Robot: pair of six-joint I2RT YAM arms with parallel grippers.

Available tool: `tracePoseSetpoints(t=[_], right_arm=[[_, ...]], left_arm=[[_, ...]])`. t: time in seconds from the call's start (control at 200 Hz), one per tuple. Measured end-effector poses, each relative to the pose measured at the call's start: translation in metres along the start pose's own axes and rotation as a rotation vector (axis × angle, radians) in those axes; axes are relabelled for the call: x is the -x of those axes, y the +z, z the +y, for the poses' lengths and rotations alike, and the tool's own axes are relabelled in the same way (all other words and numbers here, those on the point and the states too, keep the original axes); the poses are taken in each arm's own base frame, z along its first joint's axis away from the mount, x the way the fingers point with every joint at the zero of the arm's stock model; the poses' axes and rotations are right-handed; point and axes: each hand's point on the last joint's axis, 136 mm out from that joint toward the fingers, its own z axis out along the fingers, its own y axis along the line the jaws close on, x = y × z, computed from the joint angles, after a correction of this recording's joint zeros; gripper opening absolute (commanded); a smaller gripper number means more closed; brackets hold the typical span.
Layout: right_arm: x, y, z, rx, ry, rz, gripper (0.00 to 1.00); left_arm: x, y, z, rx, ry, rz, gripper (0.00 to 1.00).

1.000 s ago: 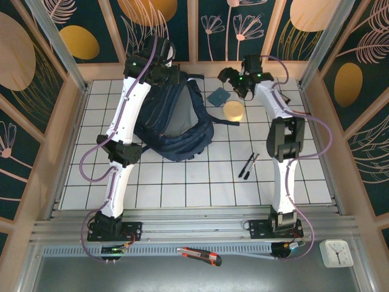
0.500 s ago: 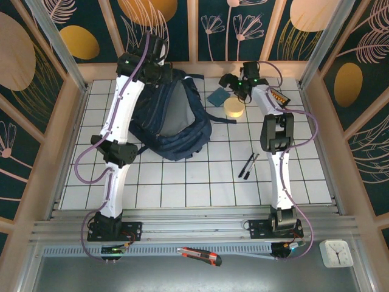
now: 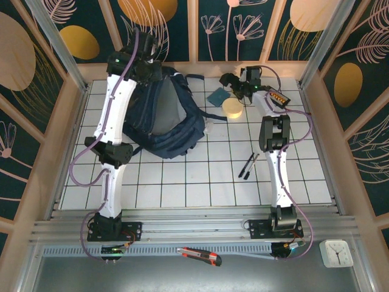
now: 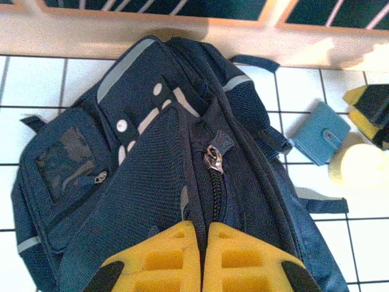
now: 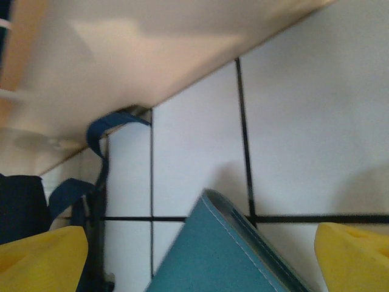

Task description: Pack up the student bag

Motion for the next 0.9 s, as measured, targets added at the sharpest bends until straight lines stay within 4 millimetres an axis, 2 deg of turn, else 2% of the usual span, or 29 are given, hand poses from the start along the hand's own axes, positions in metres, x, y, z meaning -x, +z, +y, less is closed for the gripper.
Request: tracePoseSetpoints(t=[0.135, 0.295, 0.375, 0.485, 0.571, 0.646, 0.796, 0.901], right_arm=[[-0.005, 0.004, 0.009, 0.067, 0.003, 0.024, 0.97], [-0.024, 0.003, 0.019, 0.104, -0.066, 0.087, 0.97], [-0.045, -0.003, 0.026, 0.107, -0.099, 0.155, 0.98], [-0.086, -0.021, 0.045, 0.120, -0.121, 0.275, 0.98], [-0.100, -0.035, 0.064, 0.110, -0.151, 0.317, 0.98], [-0.093, -0.042, 0.081, 0.068, -0.219, 0.298, 0.98], [-0.045, -0.051, 0.109, -0.069, -0.365, 0.151, 0.95], [-0.034, -0.052, 0.111, -0.127, -0.417, 0.098, 0.95]], left_arm=[[0.008, -0.015, 0.016, 0.033, -0.019, -0.028, 0.00], [0.008, -0.017, 0.026, 0.058, -0.027, -0.027, 0.00], [0.006, -0.018, 0.026, 0.061, -0.025, -0.017, 0.00], [0.007, -0.022, 0.026, 0.058, -0.026, -0.024, 0.00], [0.010, -0.026, 0.027, 0.058, -0.028, -0.039, 0.00], [0.012, -0.028, 0.028, 0.062, -0.029, -0.048, 0.00], [0.012, -0.029, 0.029, 0.067, -0.030, -0.050, 0.00], [0.012, -0.029, 0.029, 0.068, -0.030, -0.050, 0.00]])
